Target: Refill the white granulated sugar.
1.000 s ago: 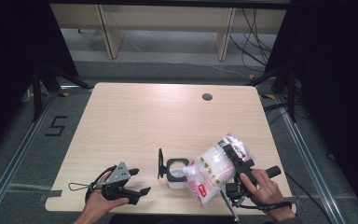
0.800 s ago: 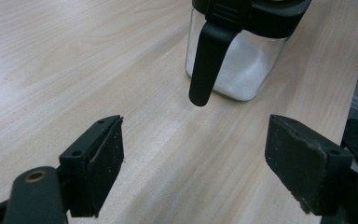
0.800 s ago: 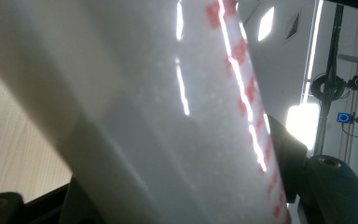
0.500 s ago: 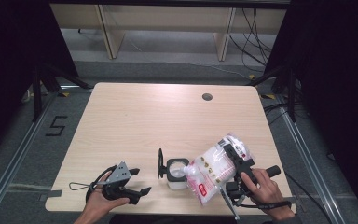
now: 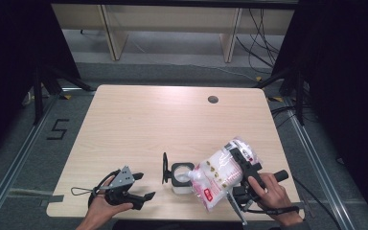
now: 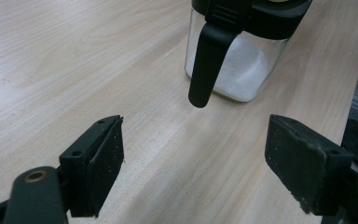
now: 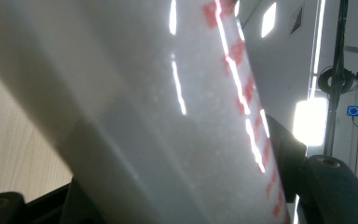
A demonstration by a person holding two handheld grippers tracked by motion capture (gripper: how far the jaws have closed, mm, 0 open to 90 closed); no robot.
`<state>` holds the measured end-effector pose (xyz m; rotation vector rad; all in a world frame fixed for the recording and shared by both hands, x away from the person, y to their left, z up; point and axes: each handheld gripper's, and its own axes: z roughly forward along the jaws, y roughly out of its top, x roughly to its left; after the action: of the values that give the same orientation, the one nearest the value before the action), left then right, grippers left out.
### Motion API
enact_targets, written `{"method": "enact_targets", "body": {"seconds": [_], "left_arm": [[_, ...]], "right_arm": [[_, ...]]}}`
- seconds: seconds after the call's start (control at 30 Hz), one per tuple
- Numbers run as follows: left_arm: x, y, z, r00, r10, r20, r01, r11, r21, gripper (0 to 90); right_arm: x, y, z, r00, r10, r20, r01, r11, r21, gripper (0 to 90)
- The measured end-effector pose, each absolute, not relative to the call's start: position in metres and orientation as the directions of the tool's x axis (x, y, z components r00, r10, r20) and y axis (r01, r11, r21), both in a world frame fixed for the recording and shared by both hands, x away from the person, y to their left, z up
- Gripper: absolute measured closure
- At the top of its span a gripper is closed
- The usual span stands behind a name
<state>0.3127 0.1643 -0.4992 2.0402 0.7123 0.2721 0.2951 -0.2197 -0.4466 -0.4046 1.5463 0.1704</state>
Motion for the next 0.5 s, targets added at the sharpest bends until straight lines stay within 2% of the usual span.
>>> {"method": "enact_targets", "body": {"seconds": [0.13,0.2,0.37,0.5], "left_arm": [[0.3124,0.164,-0.4992,0.802,0.591,-0.091,0.389,-0.399,0.83,19.1],[0.3122,0.1639,-0.4993,0.802,0.591,-0.092,0.389,-0.398,0.831,19.1],[0.3127,0.1643,-0.4993,0.807,0.584,-0.085,0.379,-0.402,0.834,19.1],[0.3123,0.1635,-0.4998,0.801,0.591,-0.097,0.391,-0.393,0.832,19.1]], "right_arm": [[0.294,-0.2195,-0.449,0.017,-0.141,-0.99,-0.34,0.93,-0.138,43.6],[0.294,-0.2184,-0.4462,0.046,-0.17,-0.984,-0.353,0.919,-0.176,43.7],[0.2937,-0.2181,-0.4457,0.055,-0.176,-0.983,-0.358,0.915,-0.184,43.7],[0.292,-0.2182,-0.4482,0.025,-0.147,-0.989,-0.335,0.931,-0.146,43.7]]}}
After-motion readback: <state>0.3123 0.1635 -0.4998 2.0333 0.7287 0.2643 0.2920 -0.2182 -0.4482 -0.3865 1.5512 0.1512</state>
